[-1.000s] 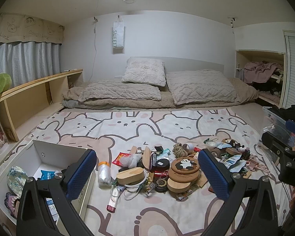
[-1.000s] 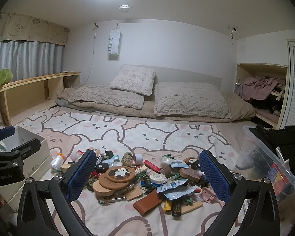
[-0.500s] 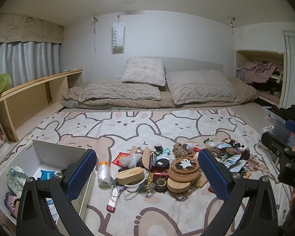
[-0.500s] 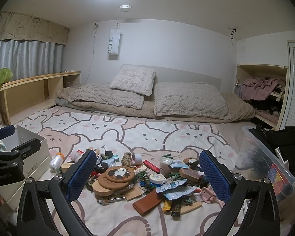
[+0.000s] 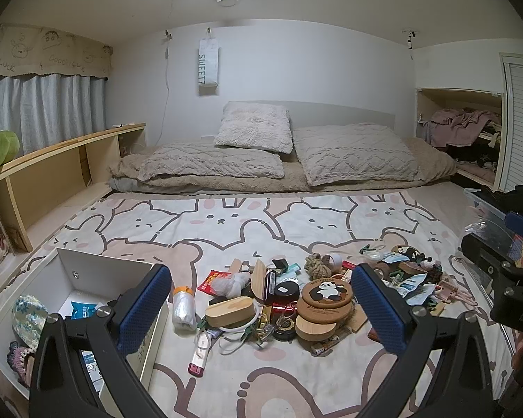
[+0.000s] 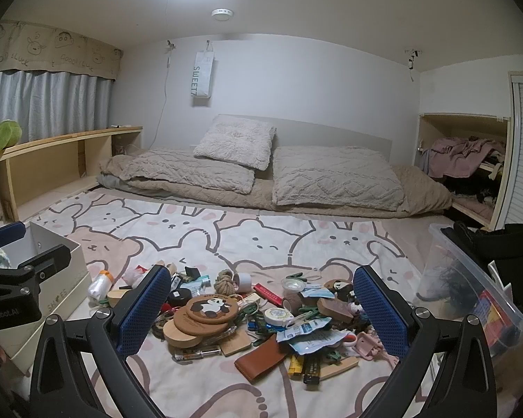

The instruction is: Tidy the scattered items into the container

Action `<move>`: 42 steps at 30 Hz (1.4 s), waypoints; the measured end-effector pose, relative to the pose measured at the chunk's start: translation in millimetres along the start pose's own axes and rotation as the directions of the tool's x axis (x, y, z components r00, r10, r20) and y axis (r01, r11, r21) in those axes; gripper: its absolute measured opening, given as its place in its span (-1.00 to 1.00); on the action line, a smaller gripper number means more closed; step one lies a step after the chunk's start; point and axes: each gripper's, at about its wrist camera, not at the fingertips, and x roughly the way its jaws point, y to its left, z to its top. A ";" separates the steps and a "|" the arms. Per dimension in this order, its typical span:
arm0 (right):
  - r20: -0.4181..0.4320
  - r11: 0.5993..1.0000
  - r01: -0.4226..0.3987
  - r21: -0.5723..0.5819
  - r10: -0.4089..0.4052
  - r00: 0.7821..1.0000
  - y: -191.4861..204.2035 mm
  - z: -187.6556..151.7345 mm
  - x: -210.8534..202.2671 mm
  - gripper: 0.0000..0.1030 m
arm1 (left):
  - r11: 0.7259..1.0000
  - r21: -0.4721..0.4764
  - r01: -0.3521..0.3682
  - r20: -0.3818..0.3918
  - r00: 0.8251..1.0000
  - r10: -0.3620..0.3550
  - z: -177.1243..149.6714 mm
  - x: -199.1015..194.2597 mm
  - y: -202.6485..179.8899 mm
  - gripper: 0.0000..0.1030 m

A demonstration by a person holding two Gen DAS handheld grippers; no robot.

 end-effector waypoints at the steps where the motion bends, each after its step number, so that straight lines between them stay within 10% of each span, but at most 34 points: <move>1: -0.003 1.000 0.001 0.000 -0.001 1.000 0.1 -0.1 0.6 1.00 | 1.000 -0.001 0.000 -0.002 1.000 0.000 -0.2 0.6 0.0 1.00; 23: -0.169 0.995 0.070 0.068 -0.058 0.984 -31.0 -29.4 59.2 1.00 | 0.999 -0.041 -0.023 -0.183 0.983 0.015 -31.3 67.0 14.3 1.00; 42: -0.249 0.960 0.242 0.142 -0.202 0.947 -102.4 -57.1 87.4 1.00 | 0.995 0.008 0.099 -0.304 0.948 -0.092 -72.9 114.1 -18.0 1.00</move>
